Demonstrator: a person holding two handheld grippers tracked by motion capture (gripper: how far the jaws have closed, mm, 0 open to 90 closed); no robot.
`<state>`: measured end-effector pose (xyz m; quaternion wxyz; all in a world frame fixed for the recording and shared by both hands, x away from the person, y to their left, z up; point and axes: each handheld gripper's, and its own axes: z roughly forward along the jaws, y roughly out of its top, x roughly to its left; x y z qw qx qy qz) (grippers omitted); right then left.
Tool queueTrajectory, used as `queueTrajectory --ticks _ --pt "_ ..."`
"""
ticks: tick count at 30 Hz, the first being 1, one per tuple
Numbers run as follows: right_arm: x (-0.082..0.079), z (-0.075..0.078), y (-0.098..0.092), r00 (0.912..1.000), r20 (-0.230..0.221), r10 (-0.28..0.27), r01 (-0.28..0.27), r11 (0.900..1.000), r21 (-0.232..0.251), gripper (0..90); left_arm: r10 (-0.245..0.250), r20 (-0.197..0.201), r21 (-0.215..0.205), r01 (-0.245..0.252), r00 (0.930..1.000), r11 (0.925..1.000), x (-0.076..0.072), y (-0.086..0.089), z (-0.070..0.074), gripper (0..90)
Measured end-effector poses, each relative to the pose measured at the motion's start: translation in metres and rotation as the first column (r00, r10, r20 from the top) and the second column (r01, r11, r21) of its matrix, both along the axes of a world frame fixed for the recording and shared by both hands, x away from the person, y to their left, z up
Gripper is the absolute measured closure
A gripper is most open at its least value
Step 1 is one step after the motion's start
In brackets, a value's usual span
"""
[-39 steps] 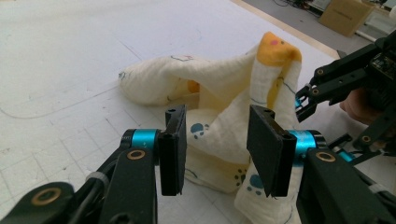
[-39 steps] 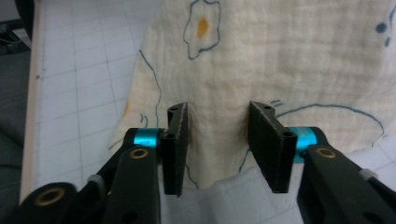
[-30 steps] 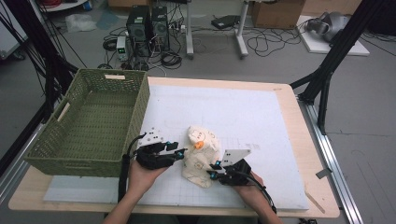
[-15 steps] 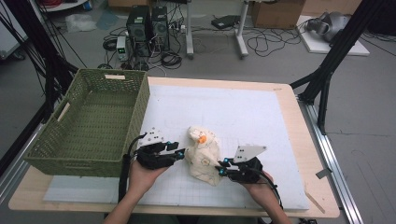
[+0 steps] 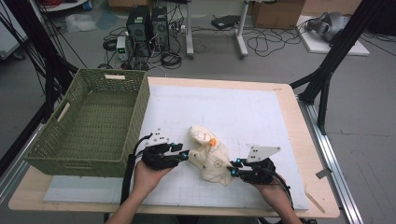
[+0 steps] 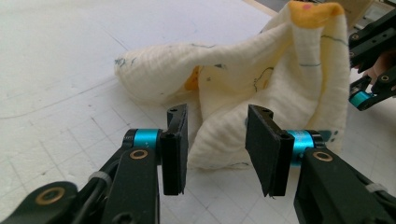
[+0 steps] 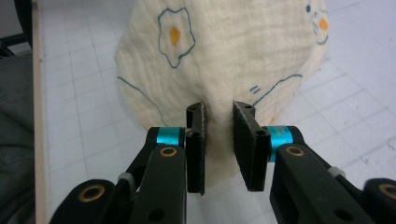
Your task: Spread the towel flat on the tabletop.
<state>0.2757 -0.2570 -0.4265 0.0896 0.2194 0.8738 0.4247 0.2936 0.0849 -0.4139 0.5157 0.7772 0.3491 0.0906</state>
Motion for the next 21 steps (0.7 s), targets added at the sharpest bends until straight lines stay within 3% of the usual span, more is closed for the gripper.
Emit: queueTrajectory --ticks 6,9,16,21 --pt "0.003 -0.006 -0.004 0.9988 -0.042 -0.025 0.024 0.999 -0.021 66.2 -0.006 -0.006 0.004 0.006 1.0000 1.0000 0.001 -0.003 -0.002 59.2" --pt "0.002 -0.004 -0.004 0.9992 -0.031 -0.024 0.024 1.000 -0.011 61.3 -0.005 -0.005 0.005 0.005 1.0000 1.0000 0.000 -0.002 -0.002 59.2" --pt "-0.006 0.011 -0.004 0.9986 0.047 -0.024 0.022 0.999 0.033 53.2 0.001 -0.005 0.002 -0.001 1.0000 1.0000 0.000 -0.001 -0.003 59.2" --pt "-0.016 0.020 0.001 0.9949 0.100 0.017 -0.024 0.998 0.063 53.4 -0.002 -0.005 0.001 0.002 1.0000 1.0000 0.001 -0.001 -0.003 59.2"
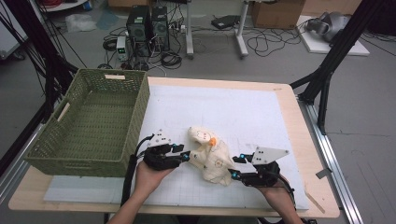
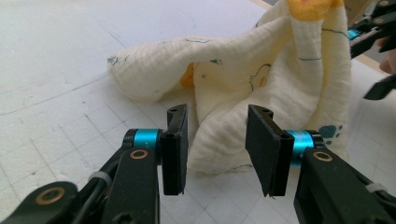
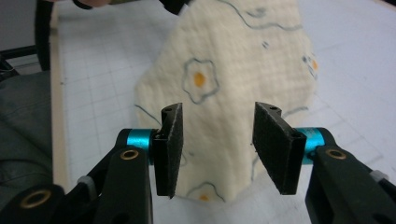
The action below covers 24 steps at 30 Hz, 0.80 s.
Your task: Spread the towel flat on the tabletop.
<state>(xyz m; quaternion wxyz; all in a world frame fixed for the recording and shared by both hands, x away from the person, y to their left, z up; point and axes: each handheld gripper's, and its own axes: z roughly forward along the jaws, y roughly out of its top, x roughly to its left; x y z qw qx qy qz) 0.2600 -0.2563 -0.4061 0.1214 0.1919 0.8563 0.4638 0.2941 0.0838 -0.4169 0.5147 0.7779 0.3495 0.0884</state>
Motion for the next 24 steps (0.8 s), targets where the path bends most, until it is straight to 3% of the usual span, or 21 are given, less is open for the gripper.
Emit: queueTrajectory --ticks 3,8,14,21,24 --pt "-0.002 0.000 0.008 0.9993 0.011 0.035 -0.035 0.999 -0.013 53.7 -0.001 0.000 0.000 0.001 1.0000 1.0000 0.000 0.000 0.000 59.2" --pt "0.002 -0.009 0.022 0.9978 -0.011 0.066 -0.066 0.996 -0.060 55.7 0.002 0.000 -0.001 -0.002 1.0000 1.0000 -0.001 0.001 0.001 59.2" --pt "0.011 -0.023 0.031 0.9960 -0.058 0.067 -0.074 0.990 -0.123 63.9 0.007 0.000 -0.007 -0.007 1.0000 1.0000 -0.001 0.004 0.000 59.2" --pt "0.015 -0.033 0.039 0.9918 -0.098 0.082 -0.100 0.975 -0.201 75.2 0.004 -0.004 -0.007 -0.004 1.0000 1.0000 -0.001 0.005 -0.002 59.4" --pt "0.016 -0.035 0.039 0.9900 -0.114 0.083 -0.103 0.977 -0.185 80.1 0.003 -0.005 -0.004 -0.003 1.0000 1.0000 -0.001 0.004 -0.003 59.5"
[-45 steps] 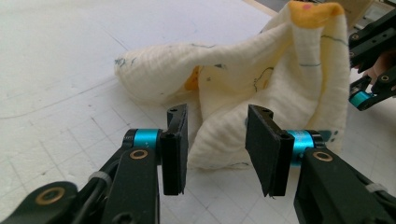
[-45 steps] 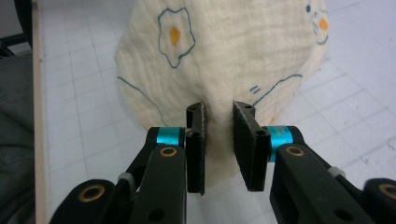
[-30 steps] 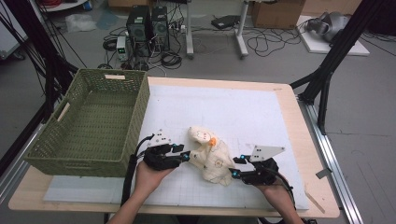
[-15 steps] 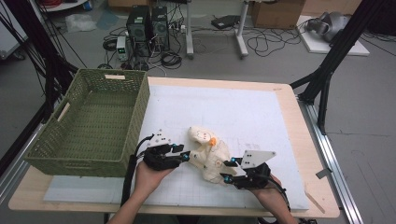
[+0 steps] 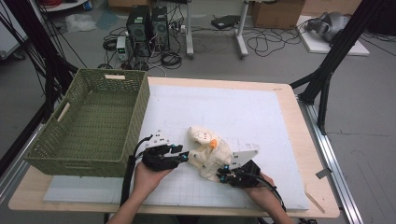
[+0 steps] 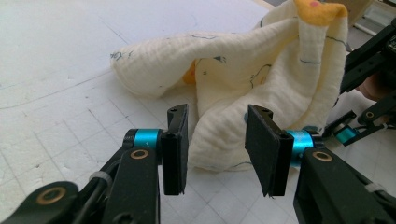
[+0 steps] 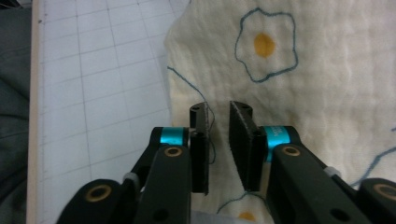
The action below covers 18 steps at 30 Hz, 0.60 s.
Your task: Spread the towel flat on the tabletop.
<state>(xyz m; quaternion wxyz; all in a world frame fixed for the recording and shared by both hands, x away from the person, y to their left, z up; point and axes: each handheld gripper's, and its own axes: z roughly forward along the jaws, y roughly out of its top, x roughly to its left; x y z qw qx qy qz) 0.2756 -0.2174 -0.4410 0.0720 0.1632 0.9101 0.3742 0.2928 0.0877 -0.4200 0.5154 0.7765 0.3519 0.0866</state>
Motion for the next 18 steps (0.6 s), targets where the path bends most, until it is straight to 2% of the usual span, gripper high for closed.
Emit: queueTrajectory --ticks 3,6,9,14,15,17,18 --pt "0.000 0.001 -0.001 0.9999 0.003 0.010 -0.010 1.000 0.001 85.8 0.000 -0.002 0.004 0.000 1.0000 1.0000 0.000 0.000 -0.001 59.5" --pt "-0.001 0.004 -0.005 1.0000 -0.006 0.006 -0.006 0.999 0.033 88.1 0.000 -0.003 0.003 0.000 1.0000 1.0000 0.000 -0.001 -0.001 59.6" --pt "-0.001 0.007 -0.008 1.0000 -0.007 -0.002 0.003 0.998 0.062 89.4 0.001 -0.006 0.006 0.000 1.0000 1.0000 0.001 -0.001 -0.002 59.6" --pt "-0.002 0.008 -0.013 1.0000 -0.001 -0.006 0.006 0.997 0.075 89.4 0.001 -0.006 0.006 -0.001 1.0000 1.0000 0.001 -0.002 -0.002 59.6" --pt "-0.002 0.009 -0.013 1.0000 -0.001 -0.006 0.006 0.997 0.078 88.5 0.001 -0.006 0.006 -0.001 1.0000 1.0000 0.001 -0.002 -0.002 59.6" --pt "-0.003 0.009 -0.012 0.9999 0.001 -0.010 0.010 0.995 0.095 80.0 0.000 -0.006 0.007 0.000 1.0000 1.0000 0.002 -0.002 -0.003 59.6" --pt "-0.002 0.009 -0.011 0.9999 -0.014 -0.002 0.003 0.995 0.105 76.4 0.000 -0.006 0.005 0.000 1.0000 1.0000 0.002 -0.003 -0.003 59.6"
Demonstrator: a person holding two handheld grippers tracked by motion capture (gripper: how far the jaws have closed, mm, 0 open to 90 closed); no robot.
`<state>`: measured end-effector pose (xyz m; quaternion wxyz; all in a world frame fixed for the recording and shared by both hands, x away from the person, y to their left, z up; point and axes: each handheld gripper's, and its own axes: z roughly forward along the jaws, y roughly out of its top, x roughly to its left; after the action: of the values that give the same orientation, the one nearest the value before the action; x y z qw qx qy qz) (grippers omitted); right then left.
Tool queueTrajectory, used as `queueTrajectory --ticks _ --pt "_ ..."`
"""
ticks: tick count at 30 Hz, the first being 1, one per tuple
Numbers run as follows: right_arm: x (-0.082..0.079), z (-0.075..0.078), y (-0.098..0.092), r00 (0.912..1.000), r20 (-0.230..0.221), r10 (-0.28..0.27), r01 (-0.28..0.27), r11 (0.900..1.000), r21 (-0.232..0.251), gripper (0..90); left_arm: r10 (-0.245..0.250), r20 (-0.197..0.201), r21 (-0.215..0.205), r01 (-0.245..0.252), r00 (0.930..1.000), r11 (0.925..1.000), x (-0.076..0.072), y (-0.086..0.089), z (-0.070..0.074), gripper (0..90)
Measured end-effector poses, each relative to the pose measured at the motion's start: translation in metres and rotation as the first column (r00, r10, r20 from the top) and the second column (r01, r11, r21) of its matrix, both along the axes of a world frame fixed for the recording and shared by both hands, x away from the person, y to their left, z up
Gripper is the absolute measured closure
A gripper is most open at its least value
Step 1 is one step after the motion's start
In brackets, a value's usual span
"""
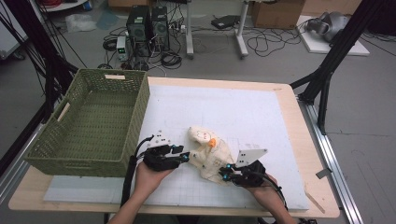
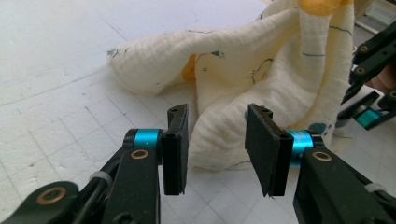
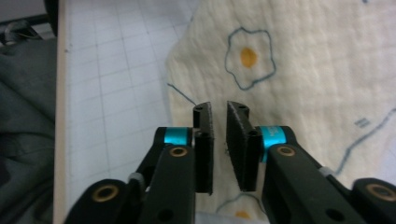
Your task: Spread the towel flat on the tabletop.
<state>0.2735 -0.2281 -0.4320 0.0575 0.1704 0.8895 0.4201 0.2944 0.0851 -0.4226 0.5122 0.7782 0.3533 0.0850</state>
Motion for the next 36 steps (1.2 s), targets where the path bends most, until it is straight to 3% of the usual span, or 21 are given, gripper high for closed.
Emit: queueTrajectory --ticks 2,7,9,16,21,27,36 --pt "0.001 -0.001 0.003 0.9999 -0.006 -0.009 0.009 1.000 -0.009 70.7 -0.002 0.001 0.000 0.002 1.0000 1.0000 0.000 0.000 0.000 59.6" --pt "0.004 -0.008 0.009 0.9997 -0.024 -0.005 0.004 0.999 -0.040 68.2 -0.001 0.002 -0.001 0.001 1.0000 1.0000 0.000 0.000 0.000 59.6" --pt "0.005 -0.011 0.012 0.9996 -0.027 -0.004 0.002 0.998 -0.062 69.2 -0.001 0.003 0.000 0.001 1.0000 1.0000 0.000 0.000 0.000 59.6" --pt "0.007 -0.012 0.012 0.9996 -0.025 -0.011 0.010 0.998 -0.065 80.5 -0.001 0.002 0.002 0.001 1.0000 1.0000 -0.001 0.001 0.001 59.6" --pt "0.007 -0.012 0.013 0.9997 -0.025 0.003 -0.004 0.998 -0.066 87.6 0.001 0.001 0.002 -0.001 1.0000 1.0000 -0.001 0.001 0.000 59.6" --pt "0.006 -0.010 0.011 0.9996 -0.026 0.004 -0.005 0.998 -0.063 88.3 0.002 0.002 0.001 -0.002 1.0000 1.0000 -0.001 0.002 0.000 59.7" --pt "0.001 0.001 0.001 1.0000 0.001 -0.006 0.006 1.000 -0.012 88.4 0.003 0.003 0.000 -0.003 1.0000 1.0000 -0.001 0.002 0.000 59.7"
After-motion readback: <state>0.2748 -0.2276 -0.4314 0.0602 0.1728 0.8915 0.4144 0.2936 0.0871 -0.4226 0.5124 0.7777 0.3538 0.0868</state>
